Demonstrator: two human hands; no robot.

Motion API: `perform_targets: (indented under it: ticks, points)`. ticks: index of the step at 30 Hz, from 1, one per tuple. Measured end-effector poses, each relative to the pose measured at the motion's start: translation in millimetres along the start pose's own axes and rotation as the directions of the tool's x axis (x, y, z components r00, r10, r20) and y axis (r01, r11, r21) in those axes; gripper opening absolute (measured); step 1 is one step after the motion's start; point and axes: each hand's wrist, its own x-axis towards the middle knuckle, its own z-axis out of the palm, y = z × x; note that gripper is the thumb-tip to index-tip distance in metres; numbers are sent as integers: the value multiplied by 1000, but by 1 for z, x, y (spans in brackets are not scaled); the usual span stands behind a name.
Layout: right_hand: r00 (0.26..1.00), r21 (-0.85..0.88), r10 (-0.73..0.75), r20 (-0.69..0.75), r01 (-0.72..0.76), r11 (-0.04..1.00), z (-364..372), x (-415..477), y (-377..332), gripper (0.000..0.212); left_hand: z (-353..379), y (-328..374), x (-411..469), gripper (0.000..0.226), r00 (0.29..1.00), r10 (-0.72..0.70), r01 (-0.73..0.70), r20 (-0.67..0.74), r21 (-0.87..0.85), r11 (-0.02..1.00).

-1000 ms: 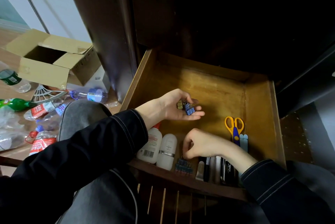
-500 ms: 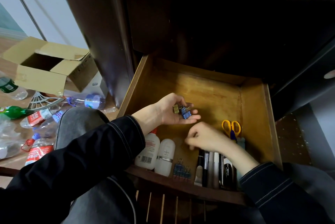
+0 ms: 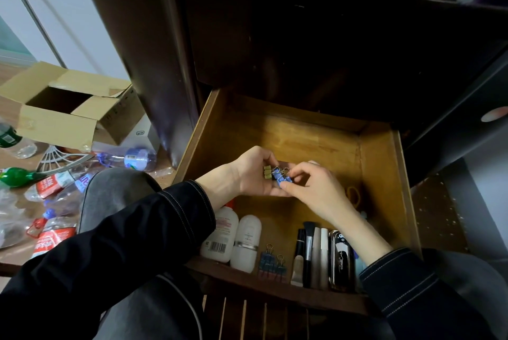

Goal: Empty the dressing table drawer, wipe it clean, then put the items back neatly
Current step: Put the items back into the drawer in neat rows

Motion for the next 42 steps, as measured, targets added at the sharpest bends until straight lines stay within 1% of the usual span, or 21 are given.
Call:
perform_targets:
  ticks: [3,7,10,14,21,23,25,27,29,32,36,39,42]
  points:
    - [999,70,20,44,-23,997,-1,1,-1,18,0,-1,0,29,999,19,-19,-48,2,1000]
    - [996,140,16,88,-29,990,-3,0,-2,15,-3,-1,1,32,988,67,-69,-139,-9,998]
    - [997,167,43,60,-53,985,-5,1,-1,12,-3,-1,0,29,984,75,-80,-159,-29,996]
    - [993,183,114,-25,-107,977,-6,3,2,11,-2,0,1,24,976,77,-90,-205,-53,995]
    - [977,265,194,-91,-164,950,-8,3,3,8,-4,1,0,30,966,97,-106,-241,-24,994]
    - [972,294,207,-110,-167,941,-10,4,4,7,-5,1,0,32,967,94,-93,-236,14,996]
    - [971,315,214,-104,-172,934,-10,3,3,6,-3,0,-2,29,974,83,-63,-211,97,993]
    - [970,308,225,-95,-186,933,-9,3,3,4,0,-1,-4,25,983,64,-35,-170,170,985]
    - [965,301,248,-83,-213,930,-8,3,5,4,3,-3,-5,25,988,53,-23,-142,206,978]
    - [961,272,273,-56,-248,930,-7,4,7,4,4,-3,-2,24,986,71,-29,-151,262,965]
    - [970,180,238,-54,-225,957,-6,4,8,4,3,-4,0,21,985,68,-14,-158,318,948]
    - [985,147,155,-72,-143,979,-7,3,5,16,3,-4,0,17,985,71,-14,-160,333,943]
    - [995,145,54,-83,-41,989,-7,1,0,17,2,-4,0,13,983,79,-19,-164,337,941]
